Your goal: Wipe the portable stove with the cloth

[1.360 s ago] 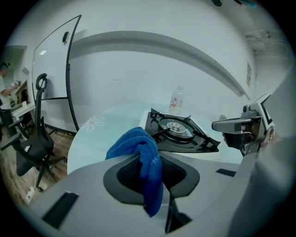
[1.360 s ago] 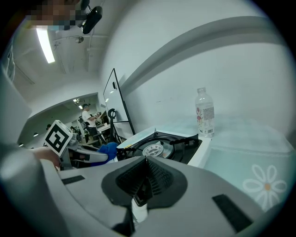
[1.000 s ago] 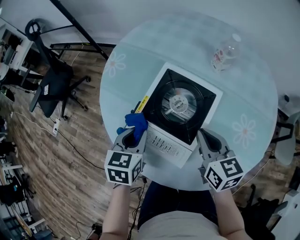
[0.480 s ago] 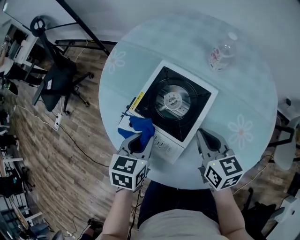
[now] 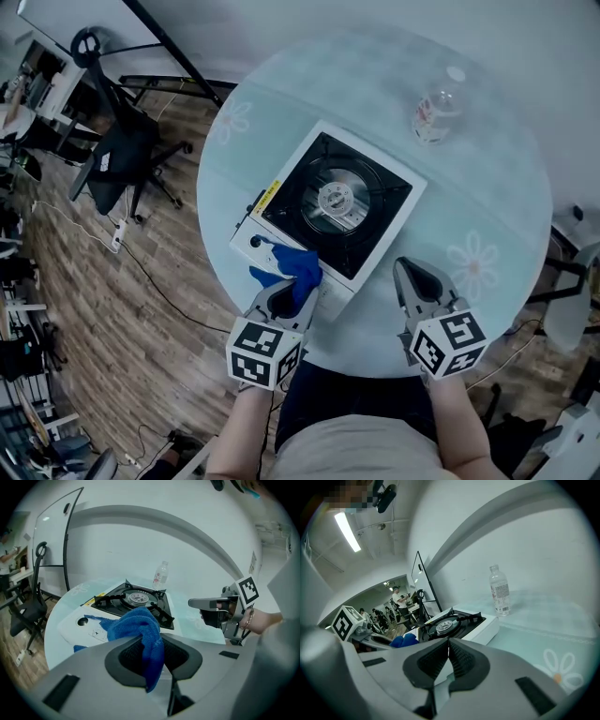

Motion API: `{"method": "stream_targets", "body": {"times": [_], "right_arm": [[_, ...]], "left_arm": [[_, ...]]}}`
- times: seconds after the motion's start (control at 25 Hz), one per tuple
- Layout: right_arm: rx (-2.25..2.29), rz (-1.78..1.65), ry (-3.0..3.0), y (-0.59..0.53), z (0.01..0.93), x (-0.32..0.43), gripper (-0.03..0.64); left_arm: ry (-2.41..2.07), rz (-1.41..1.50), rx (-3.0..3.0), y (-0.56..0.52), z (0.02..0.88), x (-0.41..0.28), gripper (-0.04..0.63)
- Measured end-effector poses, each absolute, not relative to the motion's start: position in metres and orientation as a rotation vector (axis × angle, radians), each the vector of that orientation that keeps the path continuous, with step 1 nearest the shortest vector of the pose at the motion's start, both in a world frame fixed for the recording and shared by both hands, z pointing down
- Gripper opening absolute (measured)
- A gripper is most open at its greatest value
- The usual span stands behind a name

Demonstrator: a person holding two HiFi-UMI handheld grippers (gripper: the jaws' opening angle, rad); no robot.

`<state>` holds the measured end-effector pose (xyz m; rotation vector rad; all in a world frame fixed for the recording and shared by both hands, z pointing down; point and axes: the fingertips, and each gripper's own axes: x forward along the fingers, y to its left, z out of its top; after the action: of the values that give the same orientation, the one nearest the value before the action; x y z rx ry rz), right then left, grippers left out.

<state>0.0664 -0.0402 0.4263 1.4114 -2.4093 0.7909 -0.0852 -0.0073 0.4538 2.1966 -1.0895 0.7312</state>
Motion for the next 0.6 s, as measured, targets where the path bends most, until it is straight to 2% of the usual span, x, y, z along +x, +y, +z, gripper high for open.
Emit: {"method": "stream_targets", "body": {"times": [0.6], "right_arm": [[1.286,0.775,-2.475,-0.032,0.421,0.075,0.021]], "left_arm": [[-1.060,0.720,2.182,0.026,0.453,-0.037,0.097]]}}
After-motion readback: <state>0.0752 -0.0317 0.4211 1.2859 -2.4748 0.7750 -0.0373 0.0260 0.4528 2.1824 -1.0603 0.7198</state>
